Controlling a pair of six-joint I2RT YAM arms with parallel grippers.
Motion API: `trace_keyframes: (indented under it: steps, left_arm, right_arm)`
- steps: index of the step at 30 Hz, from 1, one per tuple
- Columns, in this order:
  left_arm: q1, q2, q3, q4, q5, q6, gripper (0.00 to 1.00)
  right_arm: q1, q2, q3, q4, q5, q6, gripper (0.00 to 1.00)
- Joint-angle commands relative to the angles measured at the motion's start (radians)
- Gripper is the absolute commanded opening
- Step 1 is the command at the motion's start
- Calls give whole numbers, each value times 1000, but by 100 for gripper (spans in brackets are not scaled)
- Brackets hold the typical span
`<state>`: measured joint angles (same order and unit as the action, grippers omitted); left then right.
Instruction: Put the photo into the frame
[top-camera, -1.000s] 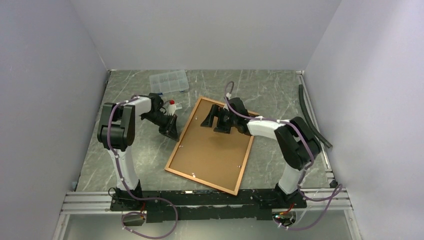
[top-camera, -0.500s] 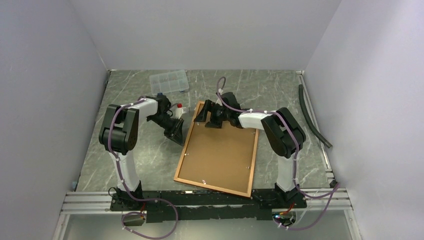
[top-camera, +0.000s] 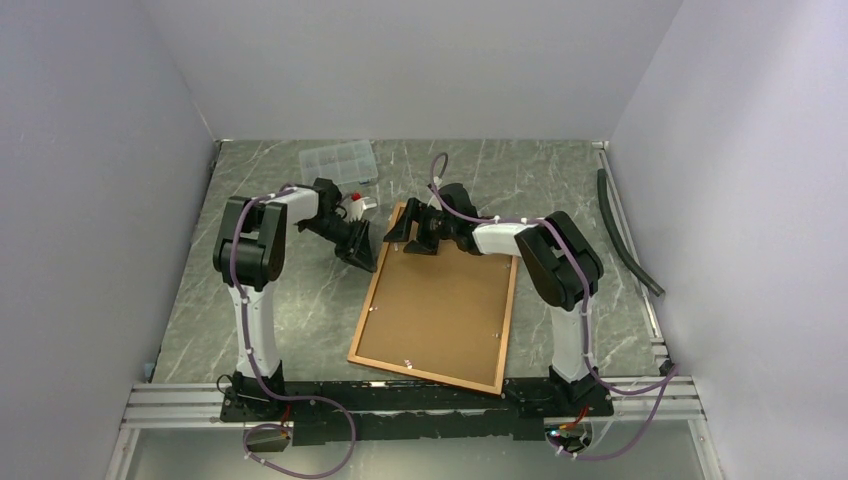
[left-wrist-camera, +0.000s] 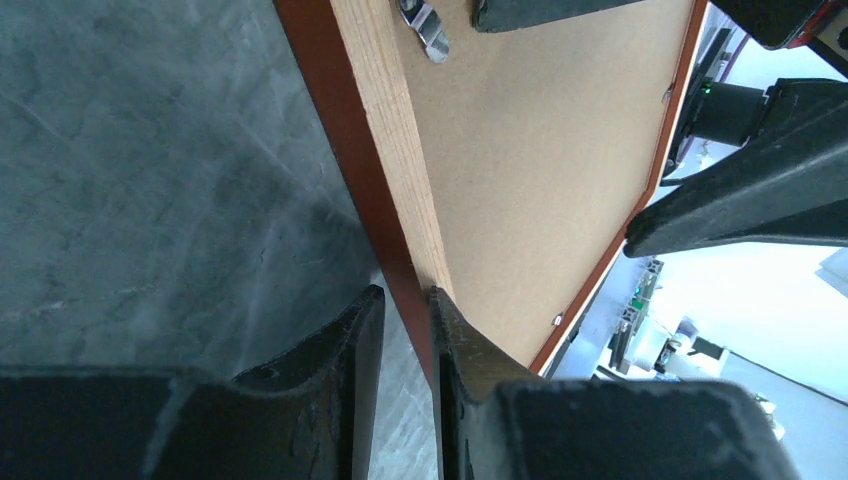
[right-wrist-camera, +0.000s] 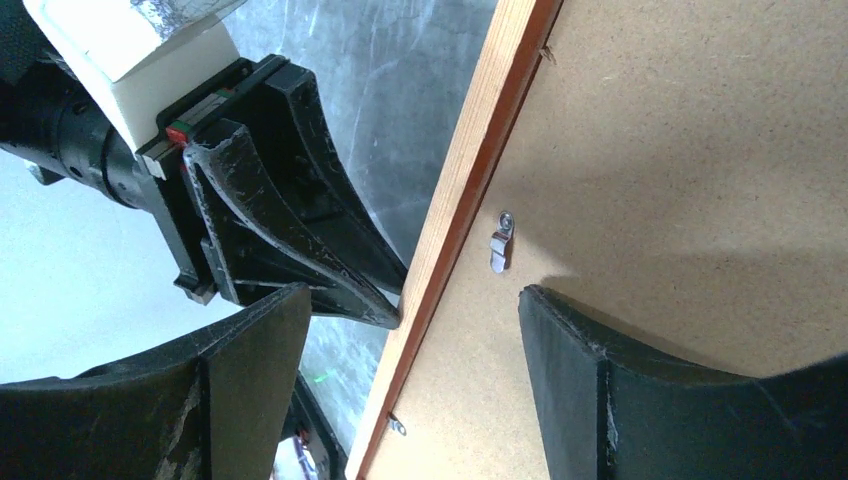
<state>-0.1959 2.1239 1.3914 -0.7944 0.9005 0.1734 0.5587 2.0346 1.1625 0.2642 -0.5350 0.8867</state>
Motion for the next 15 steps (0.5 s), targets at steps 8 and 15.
trace_keyframes:
  steps: [8,15]
  left_arm:
    - [-4,12,18,-8,50,-5,27]
    - [-4,8,9,-9,37,4,26]
  right_arm:
    - [3,41,27,60,-24,7,77]
    - [10,61,49,53,-29,-2,75]
